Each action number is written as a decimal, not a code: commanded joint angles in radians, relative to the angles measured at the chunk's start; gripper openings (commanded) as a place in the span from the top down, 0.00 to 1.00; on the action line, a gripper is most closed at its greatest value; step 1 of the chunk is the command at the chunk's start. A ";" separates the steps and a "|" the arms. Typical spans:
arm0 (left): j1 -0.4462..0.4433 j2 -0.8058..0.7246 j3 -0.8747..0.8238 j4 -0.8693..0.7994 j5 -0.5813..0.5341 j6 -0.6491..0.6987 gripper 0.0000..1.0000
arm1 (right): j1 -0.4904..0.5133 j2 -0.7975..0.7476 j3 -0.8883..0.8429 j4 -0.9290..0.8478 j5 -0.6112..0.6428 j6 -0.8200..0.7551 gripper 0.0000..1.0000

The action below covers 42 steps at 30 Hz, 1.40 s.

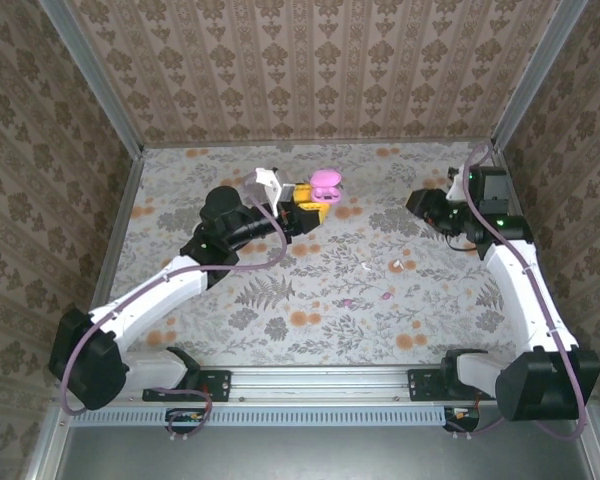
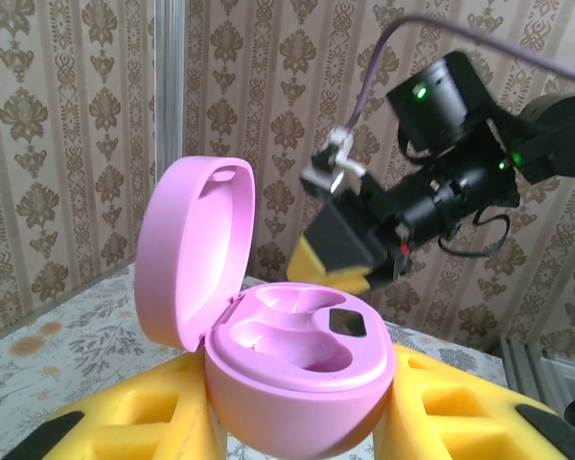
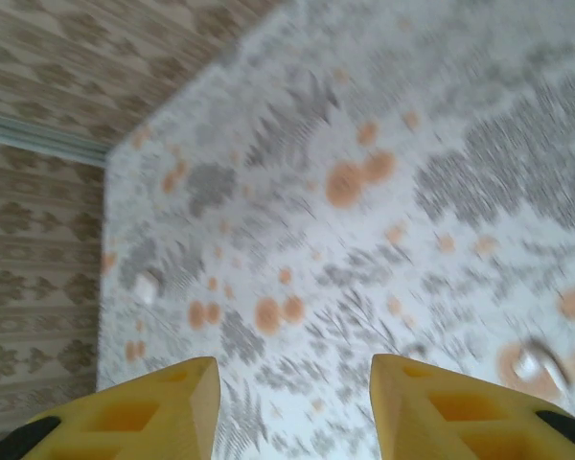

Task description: Insert wireless bluetooth earbuds into charging case

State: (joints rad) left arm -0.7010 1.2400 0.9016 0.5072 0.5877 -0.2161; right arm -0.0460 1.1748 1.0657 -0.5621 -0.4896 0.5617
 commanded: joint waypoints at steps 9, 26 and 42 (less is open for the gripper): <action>-0.015 -0.065 -0.060 0.008 -0.046 -0.012 0.62 | 0.083 0.166 -0.060 -0.274 0.095 -0.126 0.60; -0.022 -0.065 -0.054 0.008 -0.042 -0.015 0.63 | 0.210 0.355 -0.206 -0.156 0.169 -0.051 0.53; -0.032 -0.080 -0.048 -0.015 -0.063 -0.016 0.63 | 0.208 0.447 -0.186 -0.091 0.109 -0.102 0.48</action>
State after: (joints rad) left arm -0.7254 1.1797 0.8417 0.5007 0.5343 -0.2176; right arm 0.1619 1.6016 0.8703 -0.6582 -0.3550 0.4797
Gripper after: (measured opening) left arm 0.373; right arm 0.517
